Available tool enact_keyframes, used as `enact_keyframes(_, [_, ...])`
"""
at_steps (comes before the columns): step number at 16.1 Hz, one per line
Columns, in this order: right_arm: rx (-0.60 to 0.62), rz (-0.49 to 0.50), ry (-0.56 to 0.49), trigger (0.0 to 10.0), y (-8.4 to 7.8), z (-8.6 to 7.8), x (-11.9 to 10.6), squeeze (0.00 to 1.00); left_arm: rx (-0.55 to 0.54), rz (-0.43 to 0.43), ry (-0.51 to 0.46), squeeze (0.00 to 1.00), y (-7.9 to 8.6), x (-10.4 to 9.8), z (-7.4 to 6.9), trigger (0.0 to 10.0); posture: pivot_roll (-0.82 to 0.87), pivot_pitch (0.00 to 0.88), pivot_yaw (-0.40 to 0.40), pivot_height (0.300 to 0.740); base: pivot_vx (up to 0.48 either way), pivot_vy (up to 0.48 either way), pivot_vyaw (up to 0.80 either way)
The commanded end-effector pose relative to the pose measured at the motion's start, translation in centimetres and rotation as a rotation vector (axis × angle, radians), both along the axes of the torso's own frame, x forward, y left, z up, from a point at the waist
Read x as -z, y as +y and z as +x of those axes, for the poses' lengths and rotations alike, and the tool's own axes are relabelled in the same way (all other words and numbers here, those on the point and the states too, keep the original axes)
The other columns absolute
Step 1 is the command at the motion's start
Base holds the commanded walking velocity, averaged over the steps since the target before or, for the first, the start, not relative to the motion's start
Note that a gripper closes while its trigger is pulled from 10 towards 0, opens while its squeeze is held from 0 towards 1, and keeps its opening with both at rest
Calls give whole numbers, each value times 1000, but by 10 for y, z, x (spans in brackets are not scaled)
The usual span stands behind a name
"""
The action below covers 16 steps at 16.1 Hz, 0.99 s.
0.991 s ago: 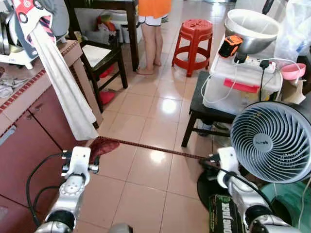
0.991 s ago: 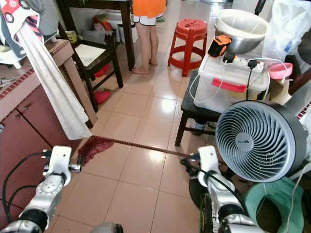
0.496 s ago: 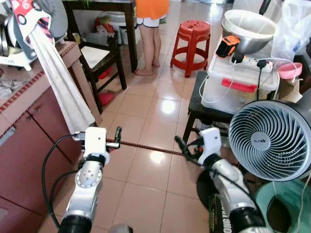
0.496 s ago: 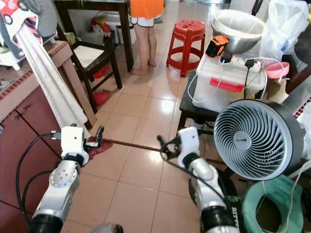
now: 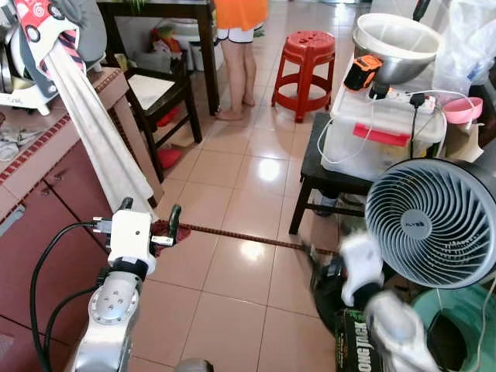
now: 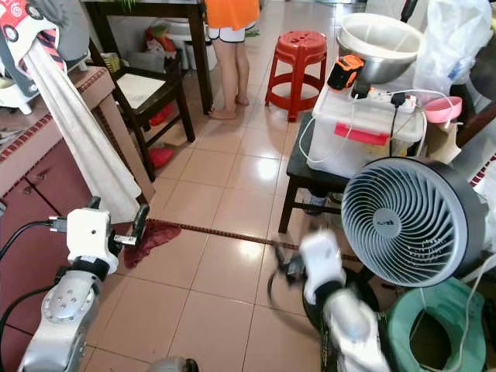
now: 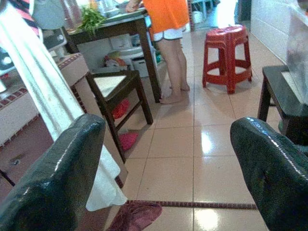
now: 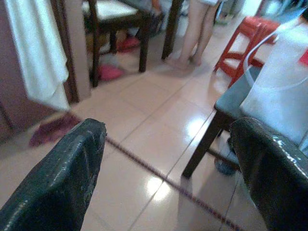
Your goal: Kitchen organization
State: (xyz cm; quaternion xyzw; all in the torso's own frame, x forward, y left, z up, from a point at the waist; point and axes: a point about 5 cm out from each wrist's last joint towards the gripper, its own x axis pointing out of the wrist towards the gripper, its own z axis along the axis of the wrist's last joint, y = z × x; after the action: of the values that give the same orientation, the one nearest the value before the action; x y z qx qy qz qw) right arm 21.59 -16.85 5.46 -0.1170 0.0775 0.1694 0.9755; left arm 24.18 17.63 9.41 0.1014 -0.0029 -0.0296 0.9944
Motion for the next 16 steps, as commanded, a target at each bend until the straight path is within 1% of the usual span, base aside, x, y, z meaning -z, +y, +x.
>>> enact_keyframes(1, [-16, -20, -53, 10000, 2, 3, -9, 0, 7, 28, 19, 0, -1, 5, -3, 10000, -23, 0, 74, 740, 0, 0, 0])
enact_keyframes(2, [14, -39, -81, 10000, 1, 3, -13, 0, 22, 34, 21, 0, -6, 7, -5, 10000, -19, 0, 70, 740, 0, 0, 0])
enact_keyframes(3, [78, -41, -119, 10000, 1, 10, -17, 0, 10, 4, 27, 0, -8, 10, -8, 10000, -13, 0, 64, 740, 0, 0, 800])
enact_keyframes(4, [149, -26, -146, 10000, 3, 18, -23, 0, 6, -30, 57, 0, -11, 16, -12, 10000, -6, 0, 57, 740, 0, 0, 800])
enact_keyframes(5, [168, -27, -156, 10000, 3, 19, -24, 0, 5, -34, 65, 0, -11, 17, -13, 10000, -4, 0, 55, 740, 0, 0, 800])
enact_keyframes(6, [215, -19, -177, 10000, 8, 23, -29, 0, -14, -18, 69, 0, -7, 19, -12, 10000, -4, 0, 51, 740, 0, 0, 800])
enact_keyframes(7, [219, -18, -183, 10000, 10, 24, -30, 0, -20, -17, 68, 0, -6, 19, -10, 10000, -4, 0, 50, 740, 0, 0, 800])
enact_keyframes(9, [208, -8, -195, 10000, 12, 26, -34, 0, -14, -31, 51, 0, -8, 16, -7, 10000, -3, 0, 47, 740, 0, 0, 800])
enact_keyframes(10, [204, -7, -196, 10000, 11, 26, -35, 0, -18, -30, 50, 55, -9, 15, -6, 10000, -3, 0, 44, 740, 0, 0, 800])
enact_keyframes(11, [191, -15, -209, 10000, 12, 28, -38, 0, -39, -13, 31, 63, -12, 12, -4, 10000, 11, 0, 35, 740, 0, 0, 800])
enact_keyframes(12, [189, -17, -215, 10000, 12, 29, -39, 0, -38, -4, 30, 63, -13, 11, -2, 10000, 19, 0, 27, 740, 0, 0, 800])
enact_keyframes(13, [192, -18, -216, 10000, 13, 32, -40, 0, -36, 4, 18, 27, -11, 8, 2, 10000, 18, 0, 29, 740, 0, 0, 800])
enact_keyframes(14, [196, -14, -224, 10000, 15, 37, -41, 0, -75, 7, 3, 0, -7, 6, 5, 10000, 24, 0, 26, 740, 0, 0, 800])
enact_keyframes(16, [193, -5, -234, 10000, 17, 40, -44, 0, -75, 6, 7, 0, -8, 7, 4, 10000, 23, 0, 29, 740, 0, 0, 800])
